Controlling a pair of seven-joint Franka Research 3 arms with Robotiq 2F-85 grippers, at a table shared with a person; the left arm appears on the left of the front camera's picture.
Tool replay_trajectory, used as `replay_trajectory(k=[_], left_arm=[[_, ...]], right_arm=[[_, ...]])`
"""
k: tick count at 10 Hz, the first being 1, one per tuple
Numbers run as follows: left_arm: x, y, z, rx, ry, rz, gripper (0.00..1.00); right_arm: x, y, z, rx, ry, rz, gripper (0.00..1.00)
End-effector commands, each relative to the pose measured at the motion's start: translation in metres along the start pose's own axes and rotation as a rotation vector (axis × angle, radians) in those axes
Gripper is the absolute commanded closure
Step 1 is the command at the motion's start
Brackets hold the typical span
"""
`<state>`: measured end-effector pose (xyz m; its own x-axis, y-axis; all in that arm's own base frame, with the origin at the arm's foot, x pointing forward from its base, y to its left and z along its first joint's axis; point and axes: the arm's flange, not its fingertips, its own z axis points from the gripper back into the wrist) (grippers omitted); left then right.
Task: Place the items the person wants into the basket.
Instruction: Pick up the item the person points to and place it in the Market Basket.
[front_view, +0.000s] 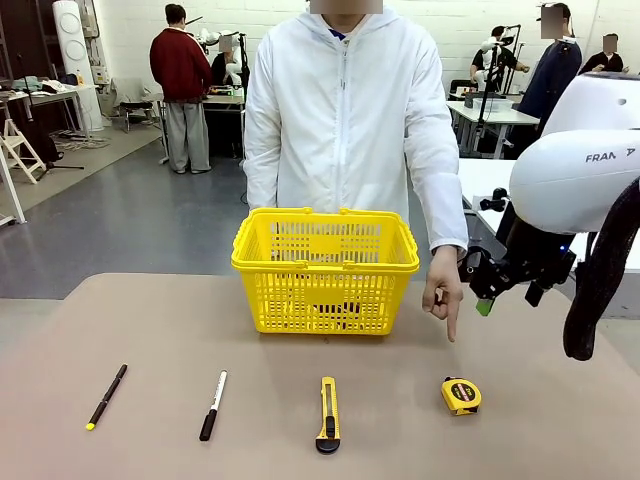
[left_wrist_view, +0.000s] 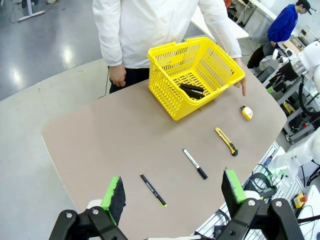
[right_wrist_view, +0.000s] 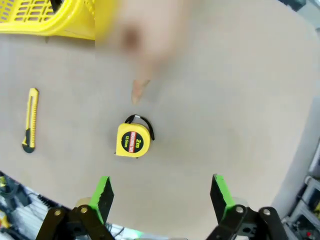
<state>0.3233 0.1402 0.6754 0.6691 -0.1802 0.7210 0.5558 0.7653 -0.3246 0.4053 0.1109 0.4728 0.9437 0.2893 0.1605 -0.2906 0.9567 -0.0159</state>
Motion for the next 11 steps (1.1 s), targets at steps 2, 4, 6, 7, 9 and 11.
replay_trajectory(k=[2,4,6,7,9,11], left_arm=[[-0.001,0.000,0.001,-0.016,-0.014,-0.012,0.00],[-0.001,0.000,0.001,-0.016,-0.014,-0.012,0.00],[-0.001,0.000,0.001,-0.016,-0.014,-0.012,0.00],[-0.001,0.000,0.001,-0.016,-0.014,-0.012,0.00],[-0.001,0.000,0.001,-0.016,-0.014,-0.012,0.00],[-0.001,0.000,0.001,-0.016,-0.014,-0.012,0.00]], right_arm=[[0.000,0.000,0.000,0.000,0.000,0.000,0.00],[0.000,0.000,0.000,0.000,0.000,0.000,0.00],[0.000,0.000,0.000,0.000,0.000,0.000,0.00],[-0.002,0.002,0.000,0.015,0.006,0.002,0.00],[-0.017,0.035,-0.041,-0.054,0.047,0.024,0.00],[-0.032,0.050,-0.062,-0.052,0.042,0.068,0.00]])
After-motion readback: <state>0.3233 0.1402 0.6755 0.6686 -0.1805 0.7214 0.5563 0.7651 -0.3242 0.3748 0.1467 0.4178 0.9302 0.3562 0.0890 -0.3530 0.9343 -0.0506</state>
